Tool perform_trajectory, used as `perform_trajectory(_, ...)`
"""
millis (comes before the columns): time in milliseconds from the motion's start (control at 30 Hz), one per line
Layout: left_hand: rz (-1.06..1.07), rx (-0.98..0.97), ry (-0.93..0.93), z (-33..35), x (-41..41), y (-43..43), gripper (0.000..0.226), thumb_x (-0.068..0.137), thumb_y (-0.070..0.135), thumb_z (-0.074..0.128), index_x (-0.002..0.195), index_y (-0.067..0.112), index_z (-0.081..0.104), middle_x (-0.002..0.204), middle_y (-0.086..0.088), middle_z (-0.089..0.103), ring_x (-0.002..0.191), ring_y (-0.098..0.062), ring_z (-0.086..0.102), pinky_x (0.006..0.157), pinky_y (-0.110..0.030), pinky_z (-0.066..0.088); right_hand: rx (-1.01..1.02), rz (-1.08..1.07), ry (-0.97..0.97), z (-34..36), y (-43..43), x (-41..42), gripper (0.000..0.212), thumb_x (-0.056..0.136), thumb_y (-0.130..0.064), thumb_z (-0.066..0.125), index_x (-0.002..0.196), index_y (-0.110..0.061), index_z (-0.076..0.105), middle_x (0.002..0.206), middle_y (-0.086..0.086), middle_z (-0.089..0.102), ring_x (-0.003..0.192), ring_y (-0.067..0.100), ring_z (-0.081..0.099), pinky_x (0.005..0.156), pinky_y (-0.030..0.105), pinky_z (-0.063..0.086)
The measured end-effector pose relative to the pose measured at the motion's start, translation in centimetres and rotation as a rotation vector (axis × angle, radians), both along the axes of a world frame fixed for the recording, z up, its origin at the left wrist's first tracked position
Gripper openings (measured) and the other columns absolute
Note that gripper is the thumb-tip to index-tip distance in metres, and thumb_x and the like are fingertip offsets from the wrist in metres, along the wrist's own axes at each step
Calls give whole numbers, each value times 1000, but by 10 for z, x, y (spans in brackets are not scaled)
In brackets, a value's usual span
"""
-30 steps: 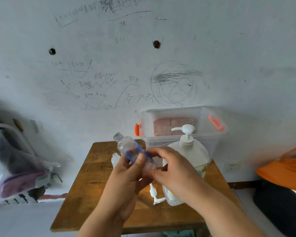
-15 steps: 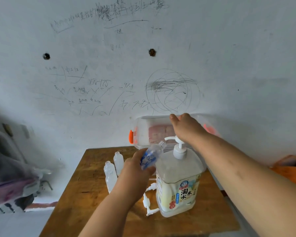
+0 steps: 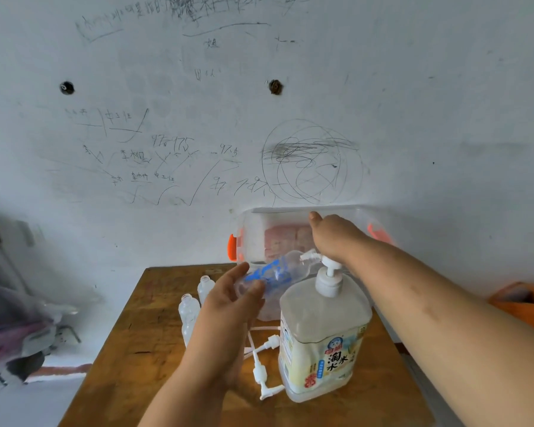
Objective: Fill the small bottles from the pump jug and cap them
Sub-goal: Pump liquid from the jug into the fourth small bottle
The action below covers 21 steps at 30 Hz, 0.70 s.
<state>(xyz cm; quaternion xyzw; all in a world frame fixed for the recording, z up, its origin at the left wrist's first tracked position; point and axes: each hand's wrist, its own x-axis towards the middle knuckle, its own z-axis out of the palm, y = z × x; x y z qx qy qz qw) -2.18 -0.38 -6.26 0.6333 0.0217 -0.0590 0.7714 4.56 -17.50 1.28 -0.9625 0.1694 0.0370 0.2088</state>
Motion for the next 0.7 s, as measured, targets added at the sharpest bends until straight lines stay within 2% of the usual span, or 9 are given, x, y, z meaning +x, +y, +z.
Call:
perform_trajectory(33,5,-120,40,0,0,1,42,92,15,60,133,16,54,123,-8,66,102,-18,71,99,-38,51,-3,-1,-1,-1,0,-1,48,103,-18,16,151,-18,17,145,18,38,130,35,41,109,45,33)
perform_trajectory(100,23,-220,88,0,2,2,33,96,12,54,129,9,57,114,-10,71,99,-18,72,95,-36,52,-29,-3,0,-4,1,-2,48,103,-17,18,151,-18,17,144,16,38,130,35,41,109,44,33)
perform_trajectory(167,28,-223,130,-2,2,2,24,98,12,51,119,6,63,104,-8,75,98,-19,72,93,-34,53,-77,12,3,-8,2,-4,47,102,-16,20,149,-16,21,144,16,38,130,36,40,108,44,32)
perform_trajectory(300,37,-161,221,0,0,4,17,99,13,51,105,7,66,108,-13,71,106,-26,67,100,-41,51,-70,32,7,-13,6,-9,44,102,-15,18,145,-15,29,144,16,39,131,35,40,109,46,31)
perform_trajectory(433,64,-198,251,7,-3,8,24,98,13,52,116,0,62,108,-16,71,103,-28,69,94,-40,54,-13,-4,-19,-5,8,-15,43,104,-20,19,143,-10,32,140,19,42,129,36,40,108,44,32)
perform_trajectory(567,76,-246,264,20,-7,11,22,98,13,54,114,0,63,103,-16,73,97,-28,72,79,-34,58,128,-67,-112,5,5,-10,58,103,-42,17,134,-2,45,133,19,52,123,33,48,108,43,33)
perform_trajectory(700,84,-243,274,25,-7,9,23,97,14,55,114,1,62,102,-16,72,94,-27,72,78,-33,58,30,5,-45,6,6,-11,49,105,-32,15,143,-10,36,134,18,50,124,34,46,108,44,33)
